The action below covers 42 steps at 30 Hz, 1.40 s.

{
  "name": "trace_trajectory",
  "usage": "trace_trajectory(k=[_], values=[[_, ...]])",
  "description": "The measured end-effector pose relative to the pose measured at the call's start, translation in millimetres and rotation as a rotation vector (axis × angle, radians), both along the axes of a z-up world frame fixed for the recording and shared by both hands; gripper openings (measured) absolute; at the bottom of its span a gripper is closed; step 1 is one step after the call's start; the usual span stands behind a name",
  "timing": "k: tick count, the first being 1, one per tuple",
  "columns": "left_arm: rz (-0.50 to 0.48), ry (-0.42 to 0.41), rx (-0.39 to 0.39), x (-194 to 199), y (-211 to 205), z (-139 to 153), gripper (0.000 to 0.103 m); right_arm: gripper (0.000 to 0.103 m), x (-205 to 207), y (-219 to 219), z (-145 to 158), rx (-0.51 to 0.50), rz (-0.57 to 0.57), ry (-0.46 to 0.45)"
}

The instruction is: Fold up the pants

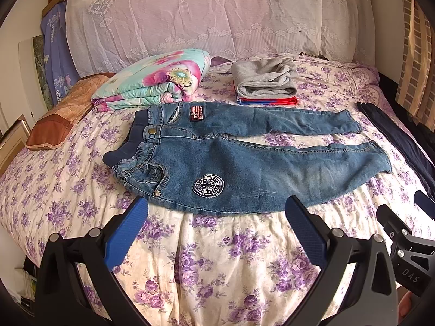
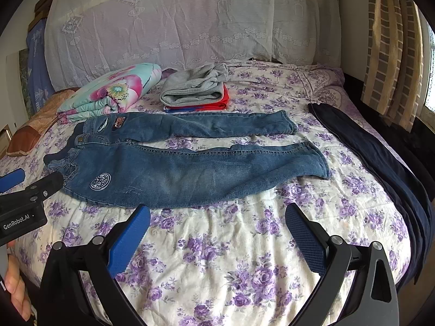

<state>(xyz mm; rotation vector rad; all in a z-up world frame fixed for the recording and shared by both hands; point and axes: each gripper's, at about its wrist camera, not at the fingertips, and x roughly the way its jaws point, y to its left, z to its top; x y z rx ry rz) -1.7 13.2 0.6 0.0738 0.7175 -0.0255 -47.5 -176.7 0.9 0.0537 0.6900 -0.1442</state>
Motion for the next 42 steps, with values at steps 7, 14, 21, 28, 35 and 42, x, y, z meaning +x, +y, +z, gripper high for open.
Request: trace_trajectory(k=[7,14,21,28,35,42], values=[[0.0,0.001,0.0,0,1,0,0.098,0.1,1,-1,0,0.0,0.0,0.001],[0.001,0.001,0.001,0,1,0,0.098,0.1,2,-1,0,-0.002,-0.001,0.001],[0.003,0.007,0.001,0,3,-4,0.098,0.1,1,0,-5,0.0,0.0,0.005],[0.005,0.014,0.002,2,4,-9,0.098,0.1,2,0,-6,0.0,0.001,0.006],[0.005,0.034,0.01,5,4,-14,0.098,0.1,5,-1,-14,0.002,-0.001,0.019],[0.029,0.094,0.003,15,11,-24,0.098,0.1,14,-5,-19,0.005,-0.009,0.029]])
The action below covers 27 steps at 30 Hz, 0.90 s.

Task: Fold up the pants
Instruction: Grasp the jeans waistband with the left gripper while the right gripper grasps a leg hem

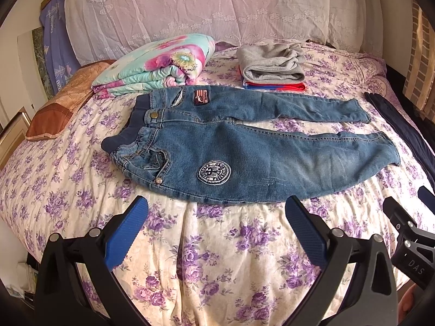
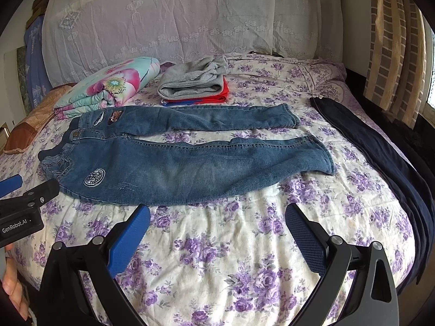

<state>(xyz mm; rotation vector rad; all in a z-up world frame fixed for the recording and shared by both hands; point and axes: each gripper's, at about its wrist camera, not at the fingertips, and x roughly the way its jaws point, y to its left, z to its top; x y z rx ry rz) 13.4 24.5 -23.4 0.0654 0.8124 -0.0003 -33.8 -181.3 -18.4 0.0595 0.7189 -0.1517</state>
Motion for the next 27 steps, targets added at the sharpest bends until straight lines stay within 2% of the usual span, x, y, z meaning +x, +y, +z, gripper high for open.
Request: trace_trajectory(k=[5,7,12,17,18,19,20,22,24,27], values=[[0.068,0.161,-0.06,19,39,-34,0.098,0.1,19,-8,-23,0.057,-0.001,0.065],[0.108,0.212,-0.112,31,61,-45,0.098,0.1,24,-6,-31,0.069,0.015,0.088],[0.231,0.26,-0.237,82,114,-56,0.098,0.1,22,-3,-33,0.058,0.046,0.095],[0.248,0.347,-0.34,136,139,-74,0.098,0.1,12,-25,-30,0.054,-0.009,0.085],[0.243,0.357,-0.389,143,144,-80,0.088,0.1,10,-31,-30,0.058,-0.023,0.086],[0.24,0.362,-0.419,148,148,-84,0.071,0.1,8,-37,-30,0.061,-0.037,0.087],[0.244,0.369,-0.41,149,151,-85,0.048,0.1,6,-43,-30,0.062,-0.052,0.088],[0.228,0.325,-0.455,141,159,-80,0.029,0.1,-1,-55,-29,0.06,-0.081,0.086],[0.207,0.267,-0.499,127,167,-74,0.021,0.1,-6,-70,-29,0.055,-0.111,0.086],[0.206,0.192,-0.511,104,170,-69,0.018,0.1,-5,-97,-27,0.097,-0.127,0.106]])
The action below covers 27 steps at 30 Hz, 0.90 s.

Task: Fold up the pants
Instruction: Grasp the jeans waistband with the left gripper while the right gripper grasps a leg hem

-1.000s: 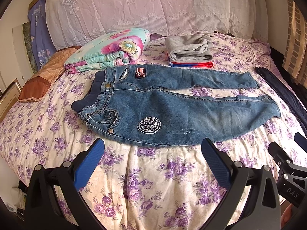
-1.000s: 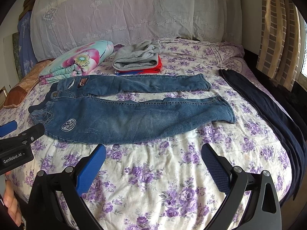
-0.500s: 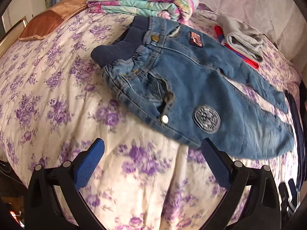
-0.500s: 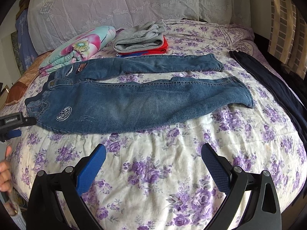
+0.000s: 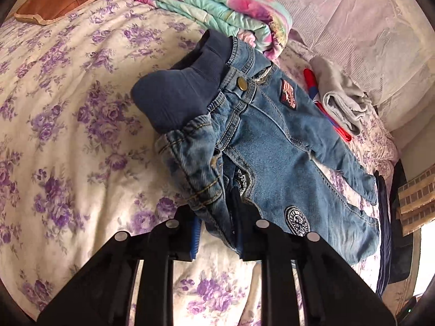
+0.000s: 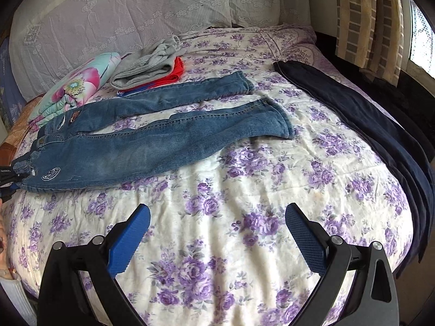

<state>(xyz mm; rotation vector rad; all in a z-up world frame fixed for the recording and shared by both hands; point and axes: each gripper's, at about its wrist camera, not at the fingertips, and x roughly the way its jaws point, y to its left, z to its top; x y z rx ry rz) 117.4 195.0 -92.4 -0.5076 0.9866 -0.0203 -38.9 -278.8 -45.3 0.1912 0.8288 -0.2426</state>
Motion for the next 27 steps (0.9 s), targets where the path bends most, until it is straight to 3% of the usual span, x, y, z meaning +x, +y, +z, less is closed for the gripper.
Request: trace_trajectory(k=[4,7,11,13,15,16,17,18,20,24,27], values=[[-0.002,-0.008,0.078,-4,-9,-6,0.018,0.1,22,-49,0,0.144,-0.034,0.022],[-0.009,-0.011,0.089,0,-10,-7,0.019,0.1,56,-83,-5,0.257,-0.049,0.036],[-0.026,-0.012,0.104,0,-9,-6,0.019,0.099,103,-114,-30,0.517,-0.038,0.052],[-0.029,-0.013,0.096,0,-8,-8,0.019,0.089,122,-118,-43,0.558,-0.062,0.075],[-0.035,-0.01,0.093,1,-8,-9,0.02,0.07,138,-117,-56,0.583,-0.083,0.089],[-0.036,-0.006,0.089,2,-8,-10,0.02,0.041,145,-118,-63,0.599,-0.095,0.09],[-0.037,-0.001,0.086,4,-7,-10,0.021,0.023,151,-119,-70,0.595,-0.111,0.095],[-0.038,0.004,0.082,5,-7,-11,0.021,0.012,156,-119,-77,0.593,-0.118,0.098],[-0.033,0.004,0.069,6,-5,-10,0.02,0.011,156,-121,-83,0.616,-0.129,0.067],[-0.017,-0.033,0.086,-8,-3,-3,0.014,0.01,135,-115,-61,0.567,-0.115,0.026],[0.005,-0.047,0.091,-28,4,6,0.01,0.01,113,-113,-50,0.557,-0.075,0.042]])
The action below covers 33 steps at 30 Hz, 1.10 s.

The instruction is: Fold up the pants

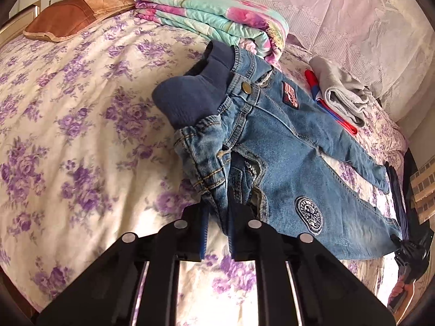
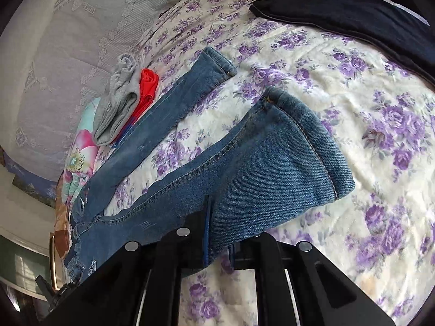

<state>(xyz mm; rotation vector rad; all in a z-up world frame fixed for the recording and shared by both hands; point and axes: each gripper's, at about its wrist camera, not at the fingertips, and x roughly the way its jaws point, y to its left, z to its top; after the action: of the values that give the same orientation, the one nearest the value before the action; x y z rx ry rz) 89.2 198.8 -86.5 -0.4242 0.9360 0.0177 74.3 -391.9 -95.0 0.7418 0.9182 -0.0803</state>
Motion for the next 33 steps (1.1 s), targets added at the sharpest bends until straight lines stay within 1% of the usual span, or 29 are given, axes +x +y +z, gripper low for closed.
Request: trace_trajectory(k=[2,4,5,6,7,8,9,10,11,12,13,14,15,16,17,18,19,20,22,23,25,26,27,28,30,32,33], values=[[0.006,0.004,-0.021,-15,7,1,0.01,0.011,-18,3,1,-0.015,0.039,0.01],[0.013,0.015,-0.012,-26,6,-3,0.01,0.012,-33,4,-6,-0.023,0.06,0.029],[0.013,0.023,0.009,-27,3,-6,0.01,0.013,-37,4,-13,-0.034,0.062,0.046],[0.011,0.036,0.049,-24,-2,-10,0.01,0.017,-35,5,-22,-0.052,0.061,0.063],[0.014,0.056,0.075,-19,-5,-13,0.012,0.019,-33,6,-29,-0.053,0.069,0.064],[0.026,0.064,0.088,-17,-7,-13,0.016,0.022,-34,5,-29,-0.052,0.068,0.043],[0.026,0.059,0.099,-19,-7,-8,0.019,0.032,-33,6,-27,-0.053,0.077,0.046],[0.018,0.048,0.114,-25,-7,-2,0.023,0.05,-33,8,-23,-0.05,0.095,0.051],[0.02,0.033,0.14,-32,-7,7,0.034,0.059,-36,11,-17,-0.056,0.106,0.053],[0.033,0.014,0.169,-41,-4,17,0.044,0.071,-41,13,-9,-0.092,0.106,0.063],[0.046,-0.013,0.184,-51,1,29,0.047,0.075,-49,16,0,-0.152,0.098,0.075],[0.063,-0.042,0.197,-61,7,41,0.054,0.076,-59,17,10,-0.214,0.085,0.08],[0.086,-0.068,0.211,-68,13,53,0.058,0.08,-67,15,20,-0.269,0.065,0.079],[0.104,-0.088,0.216,-69,18,64,0.059,0.085,-73,11,31,-0.318,0.031,0.071],[0.097,-0.1,0.211,-64,21,75,0.061,0.087,-76,6,43,-0.358,-0.003,0.052],[0.064,-0.106,0.202,-52,20,85,0.063,0.09,-72,2,54,-0.378,-0.018,0.024],[0.013,-0.098,0.191,-34,17,92,0.064,0.091,-63,-1,64,-0.376,-0.007,-0.009],[-0.037,-0.078,0.184,-12,11,97,0.065,0.091,-48,-4,72,-0.351,0.02,-0.037],[-0.125,-0.035,0.179,38,-4,100,0.065,0.091,-9,-12,76,-0.251,0.079,-0.069],[-0.154,-0.008,0.192,63,-13,96,0.065,0.091,14,-16,74,-0.2,0.095,-0.067],[-0.178,0.065,0.228,112,-27,80,0.065,0.091,61,-20,65,-0.131,0.115,-0.032],[-0.188,0.103,0.241,133,-32,69,0.061,0.091,84,-23,56,-0.112,0.114,-0.004],[-0.193,0.138,0.248,152,-34,57,0.049,0.091,104,-23,48,-0.101,0.104,0.024],[-0.199,0.18,0.255,168,-34,45,0.045,0.091,123,-25,38,-0.082,0.099,0.047],[-0.187,0.266,0.254,193,-29,18,0.027,0.09,156,-30,18,-0.061,0.083,0.101],[-0.171,0.313,0.254,207,-21,1,0.017,0.084,180,-33,0,-0.039,0.071,0.139],[-0.172,0.327,0.231,211,-16,-7,0.017,0.08,189,-36,-8,-0.021,0.068,0.148]])
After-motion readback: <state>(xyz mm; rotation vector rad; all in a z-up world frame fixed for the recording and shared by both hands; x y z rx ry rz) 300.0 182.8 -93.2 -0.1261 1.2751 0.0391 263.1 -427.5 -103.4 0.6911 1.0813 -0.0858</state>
